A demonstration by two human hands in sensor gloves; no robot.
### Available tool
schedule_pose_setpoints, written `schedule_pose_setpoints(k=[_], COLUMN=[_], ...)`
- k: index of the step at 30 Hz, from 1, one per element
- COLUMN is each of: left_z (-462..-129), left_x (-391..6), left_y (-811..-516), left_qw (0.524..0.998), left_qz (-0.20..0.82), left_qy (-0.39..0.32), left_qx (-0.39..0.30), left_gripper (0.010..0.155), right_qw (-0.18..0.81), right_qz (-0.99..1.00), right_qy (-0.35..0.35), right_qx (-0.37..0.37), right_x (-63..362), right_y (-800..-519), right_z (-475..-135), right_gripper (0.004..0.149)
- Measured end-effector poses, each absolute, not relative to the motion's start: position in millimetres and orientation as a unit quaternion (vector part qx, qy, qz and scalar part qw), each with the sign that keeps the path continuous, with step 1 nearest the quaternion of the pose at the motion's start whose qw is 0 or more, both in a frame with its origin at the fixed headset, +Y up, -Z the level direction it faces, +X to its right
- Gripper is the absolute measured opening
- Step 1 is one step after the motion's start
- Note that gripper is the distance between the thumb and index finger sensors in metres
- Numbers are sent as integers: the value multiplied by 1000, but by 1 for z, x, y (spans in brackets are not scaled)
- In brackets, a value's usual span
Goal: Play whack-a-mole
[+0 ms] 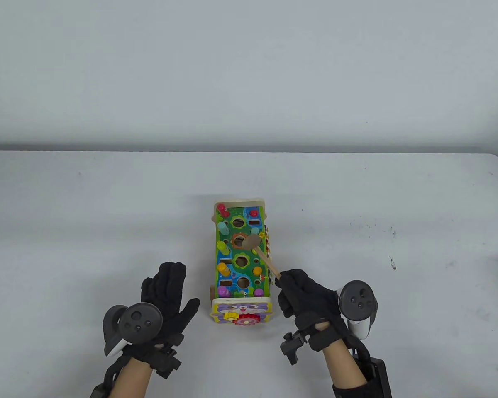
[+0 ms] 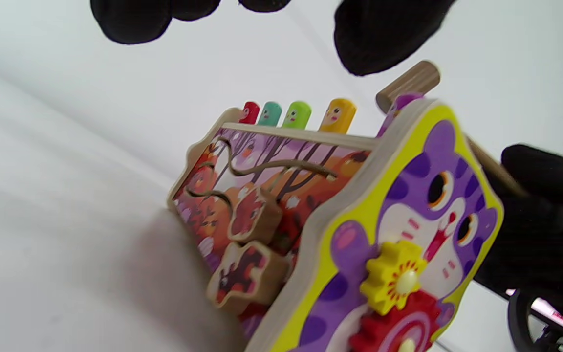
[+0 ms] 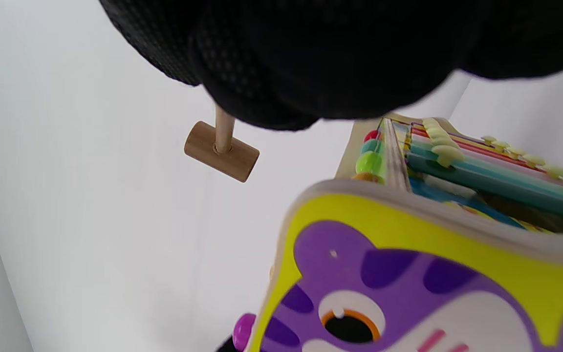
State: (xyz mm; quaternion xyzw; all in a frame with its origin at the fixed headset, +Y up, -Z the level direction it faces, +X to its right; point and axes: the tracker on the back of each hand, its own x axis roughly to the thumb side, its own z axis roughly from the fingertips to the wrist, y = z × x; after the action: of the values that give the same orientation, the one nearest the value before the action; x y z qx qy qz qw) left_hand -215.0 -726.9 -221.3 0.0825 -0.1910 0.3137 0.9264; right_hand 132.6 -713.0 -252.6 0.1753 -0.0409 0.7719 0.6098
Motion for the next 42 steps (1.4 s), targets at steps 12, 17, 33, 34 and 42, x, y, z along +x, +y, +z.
schedule_pose_setpoints(k=[12,17,33,34,42], left_z=[-183,-183,-191,-191,-191], left_x=[-187,-161,-135,-135,-138], left_y=[-689,-696,-727,-727,-724], left_qw=[798,771,674,672,681], left_qz=[484,553,690,692,681], left_qy=[-254,-273,-264,-264,-266], left_qx=[254,159,1,3,38], left_gripper=[65,62,58,57,50], right_qw=[643,668,620,616,598], right_qz=[731,696,690,694,707], right_qy=[-12,22,129,128,125], right_qx=[226,261,350,350,356], right_x=[126,121,82,81,79], right_y=[-708,-706,-713,-714,-715], right_z=[-244,-241,-228,-228,-227], right_gripper=[44,44,45,45,48])
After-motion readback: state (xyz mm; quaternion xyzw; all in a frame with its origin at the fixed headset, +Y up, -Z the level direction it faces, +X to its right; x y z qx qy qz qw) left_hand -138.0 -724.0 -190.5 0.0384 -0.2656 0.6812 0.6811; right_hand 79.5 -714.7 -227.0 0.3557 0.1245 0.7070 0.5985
